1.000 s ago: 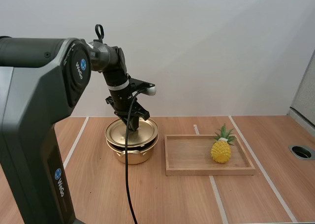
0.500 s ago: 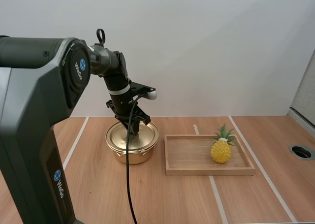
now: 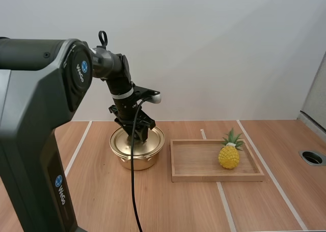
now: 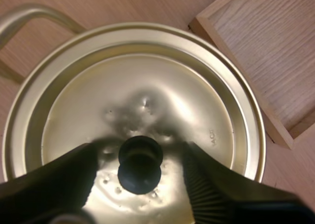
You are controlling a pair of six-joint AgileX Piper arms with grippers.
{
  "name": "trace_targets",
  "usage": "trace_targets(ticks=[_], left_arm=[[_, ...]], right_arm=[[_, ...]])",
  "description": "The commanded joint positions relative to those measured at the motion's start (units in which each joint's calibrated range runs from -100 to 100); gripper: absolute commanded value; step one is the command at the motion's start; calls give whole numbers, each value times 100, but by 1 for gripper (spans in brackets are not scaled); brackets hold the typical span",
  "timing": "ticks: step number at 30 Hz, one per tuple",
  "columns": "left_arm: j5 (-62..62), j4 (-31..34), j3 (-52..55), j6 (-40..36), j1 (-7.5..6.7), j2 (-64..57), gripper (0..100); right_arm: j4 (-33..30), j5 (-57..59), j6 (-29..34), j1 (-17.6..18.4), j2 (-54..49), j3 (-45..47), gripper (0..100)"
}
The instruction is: Open the pot, put the grape inside, and close it
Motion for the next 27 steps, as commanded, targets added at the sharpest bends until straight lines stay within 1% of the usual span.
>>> trace_targets(ticks=[1, 9, 14, 19, 27], left_arm=[[11, -47, 86, -77, -8, 73, 100], [56, -22, 51, -108, -8, 48, 100], [827, 125, -395, -182, -8, -230, 100], [886, 466, -1106, -334, -8, -1016, 100], [886, 454, -2252, -668, -8, -2495, 100]], right_arm=[[-60, -116, 28, -17, -66, -37, 0], [-60, -116, 28, -17, -66, -37, 0], [-60, -116, 28, -17, -66, -37, 0], [-60, -116, 28, -17, -66, -37, 0], [-60, -129, 28, -17, -66, -37, 0]])
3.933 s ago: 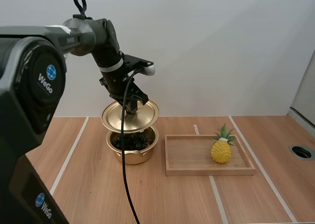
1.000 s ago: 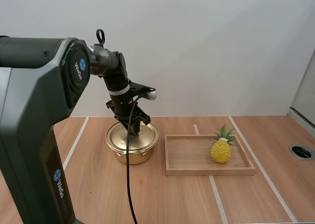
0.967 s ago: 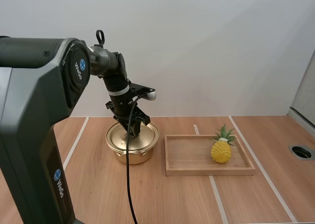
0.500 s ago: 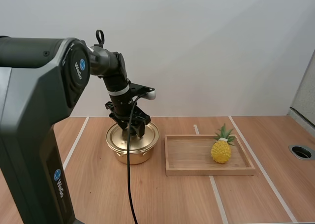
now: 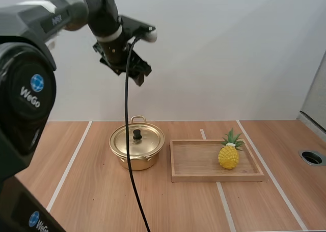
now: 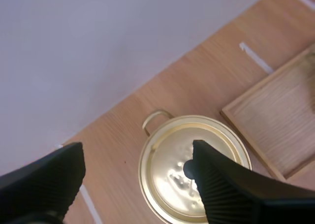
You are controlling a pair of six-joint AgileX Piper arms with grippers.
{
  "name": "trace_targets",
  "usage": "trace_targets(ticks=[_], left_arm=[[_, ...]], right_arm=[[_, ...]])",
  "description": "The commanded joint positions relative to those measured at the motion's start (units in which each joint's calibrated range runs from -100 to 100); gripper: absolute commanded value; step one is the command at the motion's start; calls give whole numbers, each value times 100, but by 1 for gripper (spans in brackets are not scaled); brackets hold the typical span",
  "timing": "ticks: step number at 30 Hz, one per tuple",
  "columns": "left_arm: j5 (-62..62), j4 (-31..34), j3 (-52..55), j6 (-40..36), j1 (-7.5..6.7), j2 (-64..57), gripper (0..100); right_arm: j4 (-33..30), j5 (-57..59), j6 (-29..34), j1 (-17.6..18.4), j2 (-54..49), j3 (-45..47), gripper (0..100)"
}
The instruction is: Open the pot, put the grape inside, and close it
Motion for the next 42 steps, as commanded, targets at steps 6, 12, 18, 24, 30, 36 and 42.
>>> trace_targets(ticks=[6, 12, 18, 24, 30, 36, 42], left_arm=[[80, 9, -1016, -632, -8, -1430, 100], [-749, 19, -1252, -1190, -8, -2384, 100], [-1241, 19, -1252, -1662, -8, -3032, 100], [-1534, 19, -1252, -1653, -8, -3510, 100], [-1409, 35, -1252, -1775, -8, -3807, 2], [-1388, 493, -1209, -2542, 58, -4287, 1], [-1331, 974, -808, -2952, 108, -4995, 1]], right_arm=[[-60, -136, 28, -17, -126, -37, 0], [-60, -305, 348, -17, -281, -37, 0], [-60, -371, 501, -17, -471, -37, 0], [-60, -371, 501, -17, -714, -37, 0], [-60, -371, 501, -17, -1029, -37, 0], [-60, -371, 501, -17, -1428, -37, 0], [-60, -111, 501, -17, -1867, -37, 0]])
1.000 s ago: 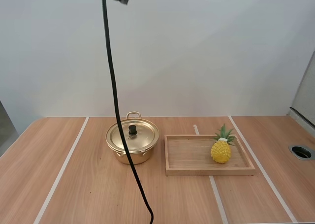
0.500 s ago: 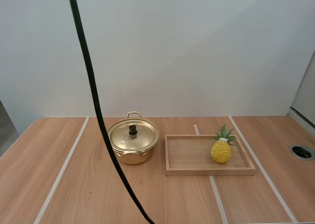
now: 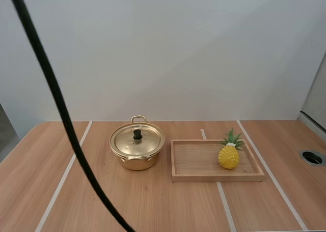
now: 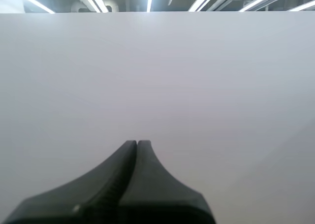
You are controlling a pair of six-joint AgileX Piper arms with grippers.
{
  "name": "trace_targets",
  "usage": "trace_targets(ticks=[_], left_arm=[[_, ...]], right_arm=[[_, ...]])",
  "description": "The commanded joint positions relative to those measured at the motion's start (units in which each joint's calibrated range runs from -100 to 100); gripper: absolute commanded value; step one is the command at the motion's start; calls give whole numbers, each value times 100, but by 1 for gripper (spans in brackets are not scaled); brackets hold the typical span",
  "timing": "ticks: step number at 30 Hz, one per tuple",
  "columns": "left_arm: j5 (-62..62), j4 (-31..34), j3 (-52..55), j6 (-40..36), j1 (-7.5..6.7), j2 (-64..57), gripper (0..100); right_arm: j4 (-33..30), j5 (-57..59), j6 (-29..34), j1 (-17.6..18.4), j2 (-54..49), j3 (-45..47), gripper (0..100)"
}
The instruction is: Open the pot, put the grape inside, and close it
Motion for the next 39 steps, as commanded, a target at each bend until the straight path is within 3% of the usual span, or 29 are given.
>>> trace_targets(ticks=[1, 11, 17, 22, 30, 34, 39], left_arm=[[-7, 135, 287, -194, 7, -415, 1], [-956, 135, 1792, -198, 7, -2119, 1], [-1860, 135, 3015, -198, 7, -2951, 1], [-2542, 135, 4201, -198, 7, -3481, 1], [-3398, 135, 5651, -198, 15, -3870, 1], [-3546, 135, 6370, -219, 114, -3887, 1], [-4646, 135, 7479, -420, 293, -3887, 1]], right_arm=[[-56, 127, 0, -17, -261, -32, 0], [-56, 1688, 0, -17, -742, -32, 0], [-87, 1888, 738, -17, -820, 184, 0], [-87, 1051, 881, -17, -1256, 1088, 0], [-97, -577, 881, -17, -2452, 3278, 0], [-195, -616, 871, -17, -2502, 4133, 0], [-218, -1050, 871, -17, -2502, 5142, 0]])
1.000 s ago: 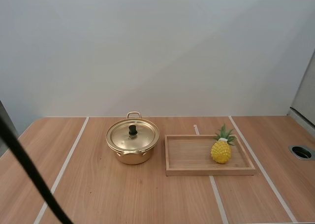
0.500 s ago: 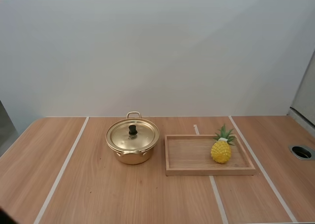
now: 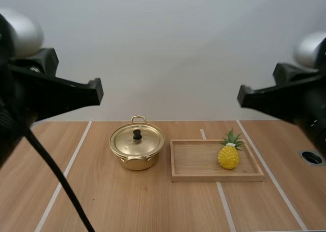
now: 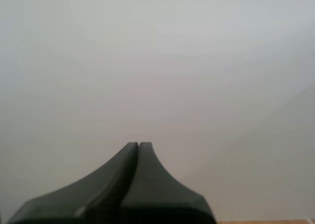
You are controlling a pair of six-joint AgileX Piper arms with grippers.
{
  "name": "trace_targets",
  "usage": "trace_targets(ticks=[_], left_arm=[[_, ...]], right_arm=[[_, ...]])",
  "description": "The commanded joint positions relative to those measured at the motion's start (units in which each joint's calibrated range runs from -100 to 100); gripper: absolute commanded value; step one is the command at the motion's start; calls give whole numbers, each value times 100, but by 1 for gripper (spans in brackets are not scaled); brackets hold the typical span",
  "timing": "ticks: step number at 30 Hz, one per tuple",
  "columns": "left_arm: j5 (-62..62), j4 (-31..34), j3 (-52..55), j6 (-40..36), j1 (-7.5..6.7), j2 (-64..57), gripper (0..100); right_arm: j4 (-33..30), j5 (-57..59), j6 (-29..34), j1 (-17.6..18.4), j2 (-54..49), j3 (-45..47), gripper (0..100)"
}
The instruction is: Open the pot, put the grape inside, and close it
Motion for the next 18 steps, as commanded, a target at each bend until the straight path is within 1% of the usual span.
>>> trace_targets(ticks=[1, 5, 9, 12, 15, 17, 18], left_arm=[[-1242, 50, 968, -159, 105, -16, 1], [-2627, 50, 2124, -99, 105, -16, 1], [-3566, 50, 3094, 97, 105, -16, 1], [-3683, 50, 3733, 216, 105, -45, 1], [-3701, 50, 4341, 216, 105, -145, 1], [-3833, 50, 4497, 216, 105, -265, 1], [-3656, 50, 4497, 216, 105, -327, 1]], right_arm=[[-92, -494, 15, -17, -28, 597, 0], [-130, -728, 15, -17, -28, 1358, 0], [-160, -913, 15, -17, -28, 2001, 0], [-200, -1056, 15, -17, -28, 2481, 0], [-200, -1591, 15, -17, -28, 2999, 0], [-200, -1940, 15, -17, -28, 3342, 0], [-200, -2046, 15, -17, -28, 3491, 0]])
